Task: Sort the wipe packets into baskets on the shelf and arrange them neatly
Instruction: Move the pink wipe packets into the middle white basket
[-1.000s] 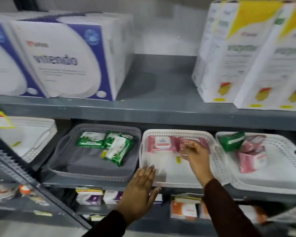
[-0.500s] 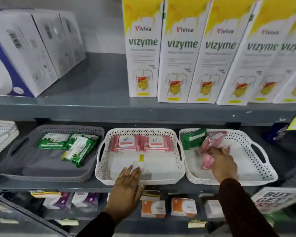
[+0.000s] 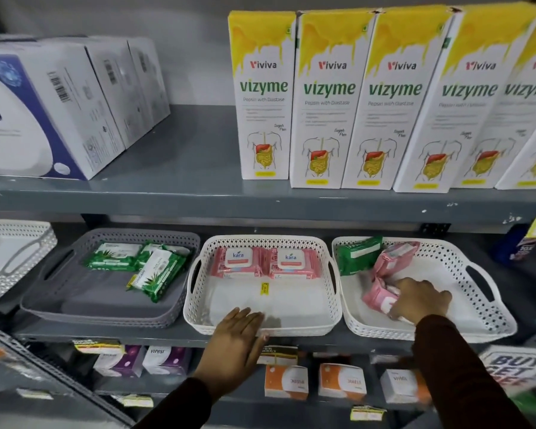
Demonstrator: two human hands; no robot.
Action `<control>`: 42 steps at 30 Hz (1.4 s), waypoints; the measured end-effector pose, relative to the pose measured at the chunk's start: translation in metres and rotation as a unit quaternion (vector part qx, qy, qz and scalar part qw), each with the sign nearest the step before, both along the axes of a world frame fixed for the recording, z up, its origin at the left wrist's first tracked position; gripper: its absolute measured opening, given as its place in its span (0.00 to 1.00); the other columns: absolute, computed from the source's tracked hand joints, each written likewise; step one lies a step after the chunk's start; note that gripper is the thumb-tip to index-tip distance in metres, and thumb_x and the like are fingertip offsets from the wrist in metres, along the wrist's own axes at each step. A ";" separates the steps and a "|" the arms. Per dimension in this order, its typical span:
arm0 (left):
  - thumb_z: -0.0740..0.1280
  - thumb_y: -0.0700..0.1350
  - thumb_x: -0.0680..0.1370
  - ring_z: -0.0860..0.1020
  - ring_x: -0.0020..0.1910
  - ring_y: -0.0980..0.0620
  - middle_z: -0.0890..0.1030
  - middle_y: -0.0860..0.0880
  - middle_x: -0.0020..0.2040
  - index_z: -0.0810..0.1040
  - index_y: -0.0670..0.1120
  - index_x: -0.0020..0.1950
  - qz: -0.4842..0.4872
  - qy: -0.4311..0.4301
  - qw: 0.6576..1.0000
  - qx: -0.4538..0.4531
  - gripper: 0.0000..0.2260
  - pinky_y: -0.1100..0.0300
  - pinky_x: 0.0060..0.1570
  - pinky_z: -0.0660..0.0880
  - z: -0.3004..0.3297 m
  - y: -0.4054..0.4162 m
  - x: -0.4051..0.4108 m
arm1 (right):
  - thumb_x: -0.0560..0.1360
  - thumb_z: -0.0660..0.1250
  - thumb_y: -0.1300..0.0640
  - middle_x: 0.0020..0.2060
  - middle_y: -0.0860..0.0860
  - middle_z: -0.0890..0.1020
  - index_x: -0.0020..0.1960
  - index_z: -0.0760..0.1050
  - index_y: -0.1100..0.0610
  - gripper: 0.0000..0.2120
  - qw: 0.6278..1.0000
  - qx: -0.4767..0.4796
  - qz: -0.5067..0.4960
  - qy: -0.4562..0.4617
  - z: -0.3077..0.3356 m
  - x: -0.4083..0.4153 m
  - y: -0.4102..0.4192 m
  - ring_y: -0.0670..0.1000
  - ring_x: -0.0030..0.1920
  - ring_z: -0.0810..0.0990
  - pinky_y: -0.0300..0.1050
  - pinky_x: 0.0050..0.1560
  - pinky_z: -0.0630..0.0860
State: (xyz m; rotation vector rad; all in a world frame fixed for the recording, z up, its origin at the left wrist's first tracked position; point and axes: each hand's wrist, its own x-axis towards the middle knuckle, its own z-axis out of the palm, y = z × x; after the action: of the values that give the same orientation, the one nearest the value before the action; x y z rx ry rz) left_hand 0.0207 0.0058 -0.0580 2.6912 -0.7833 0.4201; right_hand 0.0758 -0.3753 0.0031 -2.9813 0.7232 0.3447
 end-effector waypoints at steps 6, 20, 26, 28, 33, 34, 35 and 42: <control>0.59 0.53 0.81 0.80 0.51 0.50 0.84 0.49 0.53 0.80 0.46 0.59 -0.020 -0.011 1.000 -0.013 0.15 0.57 0.58 0.70 0.011 0.001 0.002 | 0.67 0.78 0.45 0.46 0.54 0.83 0.54 0.73 0.54 0.23 0.856 0.347 -0.121 -0.363 0.029 -0.020 0.030 0.58 0.47 0.82 0.55 0.52 0.77; 0.53 0.55 0.83 0.76 0.64 0.48 0.80 0.49 0.62 0.76 0.47 0.66 0.002 0.003 1.000 0.004 0.20 0.55 0.70 0.62 0.001 0.002 0.000 | 0.69 0.78 0.60 0.66 0.54 0.78 0.75 0.57 0.52 0.42 0.845 0.490 0.013 -0.213 -0.038 0.039 0.163 0.57 0.63 0.80 0.58 0.61 0.79; 0.49 0.59 0.84 0.55 0.77 0.48 0.65 0.49 0.75 0.64 0.46 0.76 0.011 0.019 0.998 0.054 0.26 0.48 0.72 0.52 0.001 -0.017 -0.005 | 0.75 0.72 0.54 0.65 0.57 0.79 0.75 0.62 0.46 0.32 0.927 0.303 0.114 -0.188 -0.042 0.038 0.165 0.58 0.55 0.83 0.51 0.54 0.81; 0.45 0.61 0.83 0.55 0.77 0.47 0.65 0.47 0.76 0.63 0.45 0.77 0.012 0.029 0.997 0.073 0.29 0.49 0.73 0.50 0.002 -0.028 -0.005 | 0.75 0.71 0.56 0.54 0.56 0.85 0.69 0.69 0.50 0.24 0.918 0.284 0.104 -0.258 -0.022 0.033 0.154 0.57 0.47 0.85 0.49 0.45 0.82; 0.42 0.61 0.82 0.63 0.74 0.47 0.71 0.46 0.73 0.68 0.45 0.74 0.011 0.026 0.997 0.078 0.30 0.51 0.75 0.45 0.004 -0.047 0.001 | 0.73 0.69 0.59 0.54 0.62 0.82 0.60 0.79 0.57 0.15 0.915 0.100 0.021 -0.390 0.006 0.044 0.069 0.64 0.55 0.79 0.55 0.51 0.76; 0.44 0.60 0.83 0.67 0.72 0.47 0.73 0.46 0.71 0.70 0.44 0.72 0.010 0.026 0.996 0.082 0.29 0.51 0.74 0.46 0.003 -0.048 0.002 | 0.76 0.67 0.53 0.62 0.63 0.77 0.65 0.76 0.54 0.18 0.941 0.095 -0.013 -0.323 0.007 0.047 0.053 0.65 0.61 0.74 0.58 0.56 0.74; 0.47 0.60 0.83 0.68 0.71 0.47 0.74 0.46 0.70 0.71 0.44 0.71 0.010 0.020 0.996 0.083 0.27 0.51 0.73 0.47 0.001 -0.047 0.003 | 0.78 0.62 0.46 0.67 0.63 0.72 0.69 0.72 0.49 0.20 0.961 0.104 -0.048 -0.250 0.006 0.048 0.038 0.65 0.65 0.70 0.60 0.60 0.71; 0.51 0.59 0.84 0.64 0.74 0.48 0.71 0.47 0.72 0.68 0.45 0.73 0.015 0.014 0.997 0.081 0.25 0.50 0.73 0.49 -0.002 -0.048 -0.004 | 0.75 0.67 0.39 0.62 0.68 0.78 0.73 0.60 0.68 0.41 0.882 0.302 -0.258 -0.252 -0.030 0.034 -0.007 0.67 0.61 0.77 0.57 0.61 0.73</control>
State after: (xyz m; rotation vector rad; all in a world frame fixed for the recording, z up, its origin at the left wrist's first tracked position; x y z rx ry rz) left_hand 0.0172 -0.0419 -0.0597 2.8553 -0.8007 0.3373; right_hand 0.1097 -0.3820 -0.0267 -2.0485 1.0494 -0.2047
